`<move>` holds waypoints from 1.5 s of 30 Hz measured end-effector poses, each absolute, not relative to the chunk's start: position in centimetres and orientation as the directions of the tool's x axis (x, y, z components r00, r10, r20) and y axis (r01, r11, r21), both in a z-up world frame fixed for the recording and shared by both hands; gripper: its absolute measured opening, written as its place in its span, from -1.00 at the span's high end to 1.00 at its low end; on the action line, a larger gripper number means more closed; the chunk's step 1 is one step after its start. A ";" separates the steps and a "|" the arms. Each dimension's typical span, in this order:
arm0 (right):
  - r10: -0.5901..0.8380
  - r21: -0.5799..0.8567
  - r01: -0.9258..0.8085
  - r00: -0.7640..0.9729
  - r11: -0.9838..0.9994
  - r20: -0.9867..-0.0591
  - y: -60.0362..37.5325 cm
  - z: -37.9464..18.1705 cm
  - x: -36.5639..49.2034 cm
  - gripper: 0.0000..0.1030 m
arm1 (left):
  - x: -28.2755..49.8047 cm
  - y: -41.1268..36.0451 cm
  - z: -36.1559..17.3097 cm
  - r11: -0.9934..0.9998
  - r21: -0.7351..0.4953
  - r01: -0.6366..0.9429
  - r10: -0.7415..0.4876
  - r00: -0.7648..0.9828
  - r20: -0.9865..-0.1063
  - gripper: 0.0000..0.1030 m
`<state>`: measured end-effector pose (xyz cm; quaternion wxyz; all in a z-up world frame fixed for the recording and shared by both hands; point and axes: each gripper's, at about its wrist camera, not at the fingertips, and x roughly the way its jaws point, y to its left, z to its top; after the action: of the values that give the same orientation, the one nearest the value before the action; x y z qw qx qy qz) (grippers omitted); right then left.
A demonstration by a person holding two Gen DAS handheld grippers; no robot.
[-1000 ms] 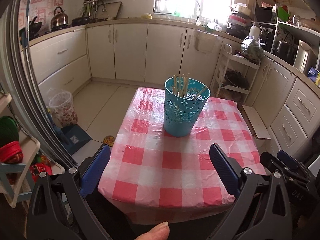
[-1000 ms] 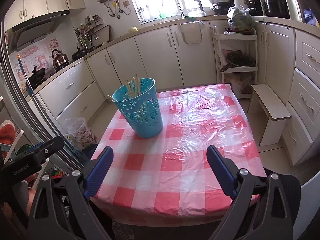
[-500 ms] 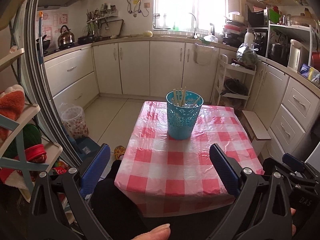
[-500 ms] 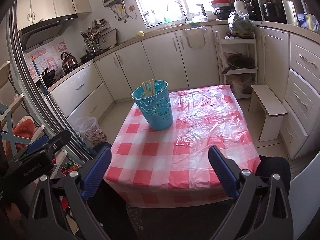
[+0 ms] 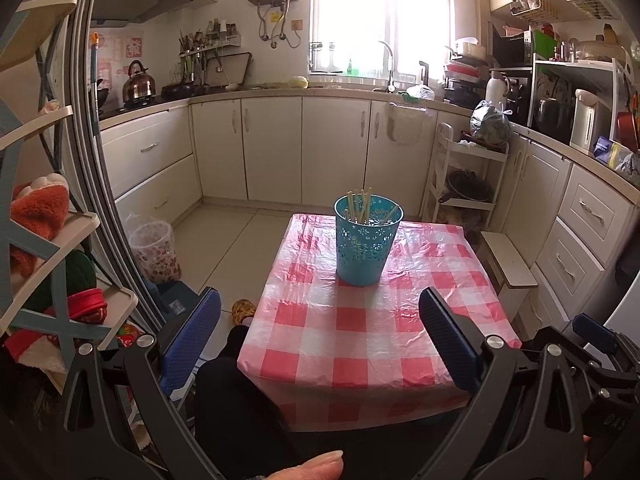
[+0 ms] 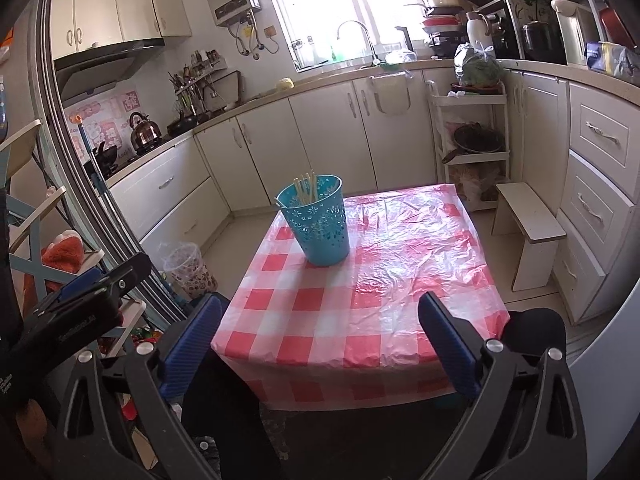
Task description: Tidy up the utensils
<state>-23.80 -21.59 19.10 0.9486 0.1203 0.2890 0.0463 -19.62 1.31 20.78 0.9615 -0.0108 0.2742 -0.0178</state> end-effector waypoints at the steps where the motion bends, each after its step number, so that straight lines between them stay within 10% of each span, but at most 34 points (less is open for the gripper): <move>1: 0.153 0.250 -0.019 0.833 0.968 -0.532 -21.5 19.2 -24.1 -0.85 | -19.7 1.4 20.8 0.999 -0.031 0.027 -0.039 0.850 -0.526 -0.85; 45: 0.115 0.149 -0.049 0.869 0.988 -0.481 -18.3 20.7 -27.7 -0.85 | -23.0 3.7 22.0 1.000 -0.026 -0.015 0.001 0.880 -0.475 -0.85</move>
<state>-27.68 -18.28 20.71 0.9644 0.0660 0.2525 0.0426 -22.97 3.71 22.00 0.9694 -0.0143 0.2452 0.0040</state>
